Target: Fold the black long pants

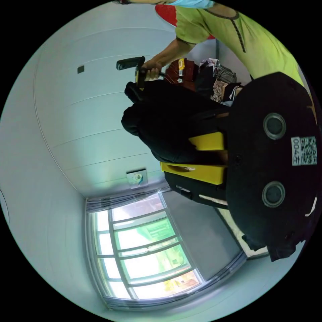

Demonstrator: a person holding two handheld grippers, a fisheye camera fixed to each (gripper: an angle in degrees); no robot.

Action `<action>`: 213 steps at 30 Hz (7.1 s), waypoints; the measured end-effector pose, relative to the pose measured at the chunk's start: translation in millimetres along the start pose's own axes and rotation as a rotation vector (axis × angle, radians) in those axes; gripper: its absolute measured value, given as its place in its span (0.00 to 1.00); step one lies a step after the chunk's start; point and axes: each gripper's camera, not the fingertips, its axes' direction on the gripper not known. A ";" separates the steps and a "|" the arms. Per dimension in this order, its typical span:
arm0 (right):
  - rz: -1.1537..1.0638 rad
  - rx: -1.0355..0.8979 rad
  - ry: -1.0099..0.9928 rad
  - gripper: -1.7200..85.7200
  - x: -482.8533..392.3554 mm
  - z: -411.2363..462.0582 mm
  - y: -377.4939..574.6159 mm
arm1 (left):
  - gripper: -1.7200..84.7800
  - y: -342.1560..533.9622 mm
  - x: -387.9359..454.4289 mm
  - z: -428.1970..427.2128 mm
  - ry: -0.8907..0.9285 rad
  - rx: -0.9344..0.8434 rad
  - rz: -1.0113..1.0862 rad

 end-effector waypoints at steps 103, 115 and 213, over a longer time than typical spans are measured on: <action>0.732 0.237 -0.161 0.07 80.7 -41.6 324.7 | 0.01 299.7 -201.6 -286.9 -0.302 -0.075 -0.768; 0.658 0.151 -0.123 0.06 119.3 -112.9 425.3 | 0.01 164.4 -196.7 -335.4 -0.139 -0.081 -0.617; 1.182 -0.731 0.458 0.15 241.4 500.8 616.1 | 0.03 411.9 -791.2 -240.4 -0.118 -0.900 -0.764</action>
